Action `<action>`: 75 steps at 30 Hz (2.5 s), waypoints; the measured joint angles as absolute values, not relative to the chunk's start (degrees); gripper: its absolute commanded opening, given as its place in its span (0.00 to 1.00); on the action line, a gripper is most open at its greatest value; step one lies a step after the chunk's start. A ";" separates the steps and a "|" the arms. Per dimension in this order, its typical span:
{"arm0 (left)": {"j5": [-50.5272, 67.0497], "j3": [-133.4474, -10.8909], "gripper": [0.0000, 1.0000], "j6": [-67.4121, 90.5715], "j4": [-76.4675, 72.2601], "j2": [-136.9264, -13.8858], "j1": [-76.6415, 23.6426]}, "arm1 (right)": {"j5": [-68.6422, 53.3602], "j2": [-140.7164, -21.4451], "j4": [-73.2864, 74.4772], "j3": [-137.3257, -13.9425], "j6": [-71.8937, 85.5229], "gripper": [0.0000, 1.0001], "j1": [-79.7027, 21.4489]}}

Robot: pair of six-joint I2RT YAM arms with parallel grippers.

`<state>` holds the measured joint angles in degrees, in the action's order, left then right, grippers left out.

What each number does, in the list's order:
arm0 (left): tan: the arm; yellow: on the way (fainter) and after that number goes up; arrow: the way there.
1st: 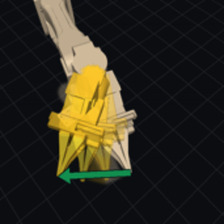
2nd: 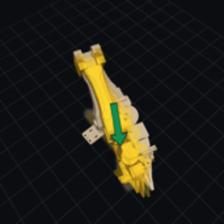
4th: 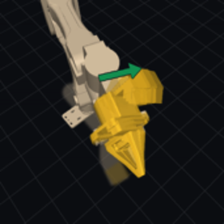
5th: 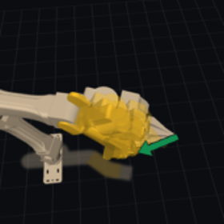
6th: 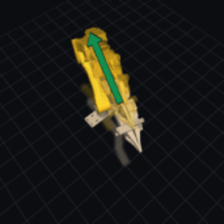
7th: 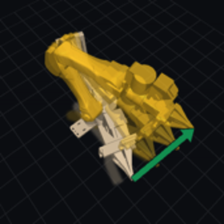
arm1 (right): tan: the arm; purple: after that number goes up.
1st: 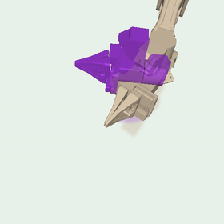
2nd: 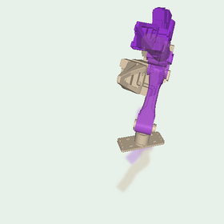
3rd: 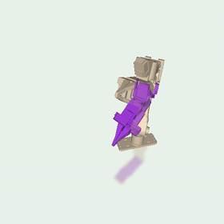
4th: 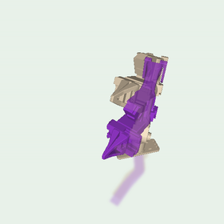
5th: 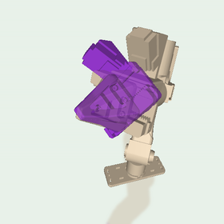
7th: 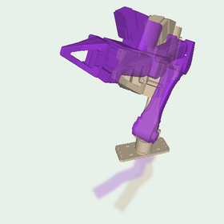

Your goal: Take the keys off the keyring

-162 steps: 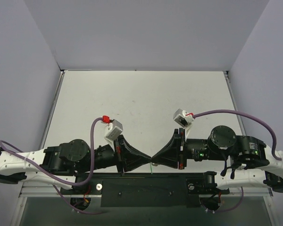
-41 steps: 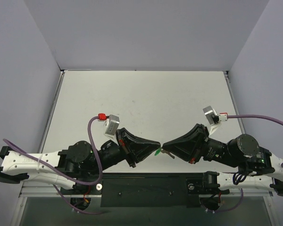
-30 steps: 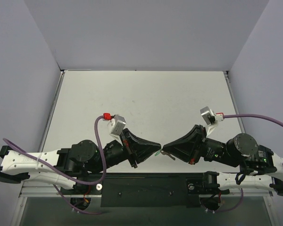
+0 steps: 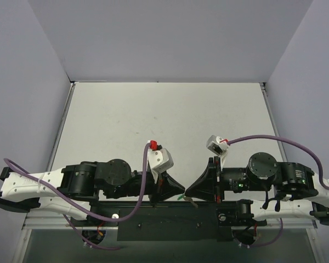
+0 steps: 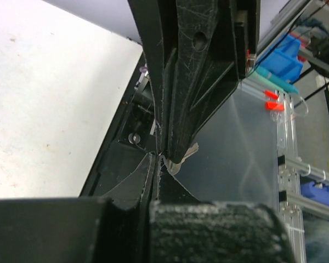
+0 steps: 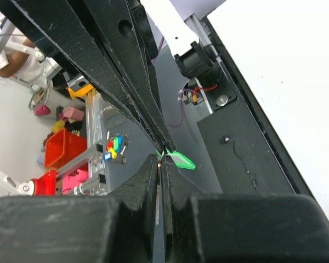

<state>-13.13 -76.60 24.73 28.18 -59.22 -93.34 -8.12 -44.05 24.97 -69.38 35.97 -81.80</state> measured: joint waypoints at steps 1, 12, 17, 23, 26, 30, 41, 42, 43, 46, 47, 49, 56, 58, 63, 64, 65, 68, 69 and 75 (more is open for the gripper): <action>-12.62 -77.01 0.00 24.60 28.91 -59.55 -93.34 | -8.62 -44.27 25.45 -69.56 35.94 0.00 -81.80; -11.49 -77.54 0.00 23.94 32.80 -59.86 -93.67 | -10.09 -46.22 27.66 -69.56 35.53 0.00 -81.80; -12.86 -75.40 0.39 25.26 29.50 -57.89 -93.67 | -9.04 -45.41 25.80 -69.08 35.55 0.00 -81.80; -16.38 -73.25 0.70 25.89 25.89 -55.00 -93.47 | -10.02 -43.88 22.00 -68.62 35.64 0.00 -82.17; -15.73 -71.55 0.72 26.30 22.13 -52.49 -93.71 | -9.30 -43.24 21.15 -68.10 35.27 0.00 -82.11; -13.34 -69.69 0.72 26.22 17.82 -48.69 -93.76 | -9.52 -43.18 20.93 -67.92 34.61 0.00 -82.06; -4.38 -69.14 0.71 24.71 14.81 -49.52 -93.82 | -13.43 -46.46 20.86 -70.54 34.00 0.00 -82.06; -4.38 -69.14 0.70 24.69 14.94 -50.28 -93.82 | -13.74 -46.87 20.84 -70.98 33.93 0.00 -82.06; -4.40 -69.14 0.69 24.69 15.16 -50.81 -93.82 | -14.00 -47.24 20.86 -71.42 33.85 0.00 -82.06; -4.80 -69.14 0.62 24.69 16.75 -52.21 -93.82 | -14.46 -47.97 20.82 -71.79 33.78 0.00 -82.06; -4.91 -69.14 0.61 24.67 17.08 -52.25 -93.82 | -14.48 -48.01 20.84 -71.79 33.78 0.00 -82.06; -5.19 -69.14 0.55 24.64 17.30 -52.07 -93.82 | -14.48 -47.99 20.82 -71.79 33.78 0.00 -82.06; -6.24 -69.14 0.49 24.77 17.93 -51.22 -93.82 | -14.46 -47.92 20.82 -71.85 33.61 0.00 -82.06; -6.39 -69.14 0.49 24.80 18.11 -51.22 -93.82 | -14.44 -47.90 20.82 -71.85 33.58 0.00 -82.06; -6.76 -69.14 0.50 24.84 18.48 -51.40 -93.82 | -14.37 -47.68 20.82 -71.85 33.56 0.00 -82.06; -6.87 -69.14 0.49 24.86 18.61 -51.44 -93.82 | -14.35 -47.59 20.84 -71.85 33.56 0.00 -82.06; -6.96 -69.12 0.49 24.91 18.70 -51.44 -93.82 | -14.33 -47.53 20.86 -71.85 33.56 0.00 -82.06; -7.25 -69.12 0.46 25.10 18.87 -51.44 -93.82 | -14.22 -47.24 20.91 -71.90 33.56 0.00 -82.06; -7.31 -69.12 0.45 25.12 18.87 -51.44 -93.82 | -14.20 -47.13 20.91 -71.90 33.56 0.00 -82.06; -7.51 -68.95 0.45 25.34 19.00 -51.27 -93.82 | -13.91 -47.03 21.23 -71.90 33.56 0.00 -82.06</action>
